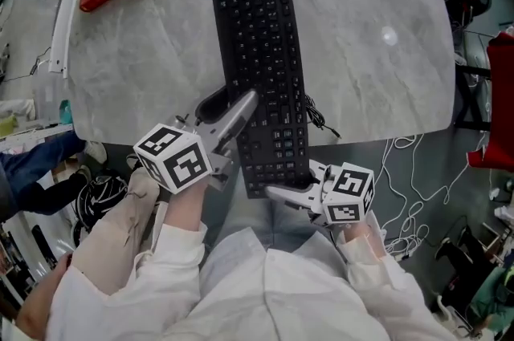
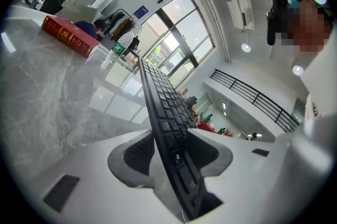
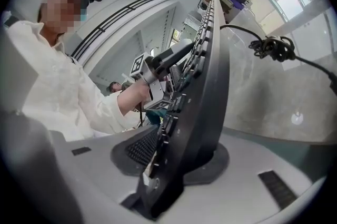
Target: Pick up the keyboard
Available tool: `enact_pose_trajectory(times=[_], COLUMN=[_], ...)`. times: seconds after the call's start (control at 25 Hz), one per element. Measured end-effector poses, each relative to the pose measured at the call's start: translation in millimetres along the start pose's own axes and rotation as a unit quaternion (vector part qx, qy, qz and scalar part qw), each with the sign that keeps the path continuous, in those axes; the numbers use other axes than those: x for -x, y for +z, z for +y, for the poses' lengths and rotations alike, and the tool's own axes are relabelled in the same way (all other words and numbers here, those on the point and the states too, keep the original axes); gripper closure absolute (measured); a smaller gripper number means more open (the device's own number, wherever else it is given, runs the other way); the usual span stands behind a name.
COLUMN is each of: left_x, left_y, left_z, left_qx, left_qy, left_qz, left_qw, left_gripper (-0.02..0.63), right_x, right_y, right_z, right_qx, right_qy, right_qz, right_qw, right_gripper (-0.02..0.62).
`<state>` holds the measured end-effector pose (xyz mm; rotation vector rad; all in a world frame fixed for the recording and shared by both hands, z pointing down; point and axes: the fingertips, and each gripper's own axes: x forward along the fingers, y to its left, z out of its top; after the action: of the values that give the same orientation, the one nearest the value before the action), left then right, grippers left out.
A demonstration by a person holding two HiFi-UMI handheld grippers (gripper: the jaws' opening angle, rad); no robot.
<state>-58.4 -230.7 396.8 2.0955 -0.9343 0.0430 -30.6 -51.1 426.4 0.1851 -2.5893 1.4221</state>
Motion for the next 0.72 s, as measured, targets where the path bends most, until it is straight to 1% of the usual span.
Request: enact_pose_trajectory(times=[0.08, 0.28, 0.36, 0.48, 0.72], left_x=[-3.0, -17.6, -21.2, -21.3, -8.6], left_y=[-6.3, -60.9, -72.8, -68.6, -33.8], left_z=[4.9, 46.4, 57.0, 54.7, 24.1], left_qx=[-0.004, -0.010, -0.012, -0.022, -0.040], left_qy=[-0.003, -0.002, -0.002, -0.005, -0.017], left_qz=[0.001, 0.013, 0.017, 0.006, -0.028], left_qw=[1.0000, 0.9999, 0.9998, 0.9997, 0.9987], left_gripper=[0.410, 0.411, 0.411, 0.413, 0.417], right_x=[-1.8, -20.5, -26.8, -26.5, -14.9], right_y=[-6.0, -50.2, -60.1, -56.5, -29.3], right_z=[-6.7, -53.2, -63.7, -62.8, -32.6], right_qx=[-0.002, -0.012, -0.020, -0.019, -0.003], right_qy=[0.001, 0.017, 0.027, 0.036, 0.049], right_qz=[-0.004, -0.024, -0.033, -0.042, -0.047], right_qw=[1.000, 1.000, 0.999, 0.998, 0.998], right_gripper=[0.431, 0.431, 0.431, 0.431, 0.431])
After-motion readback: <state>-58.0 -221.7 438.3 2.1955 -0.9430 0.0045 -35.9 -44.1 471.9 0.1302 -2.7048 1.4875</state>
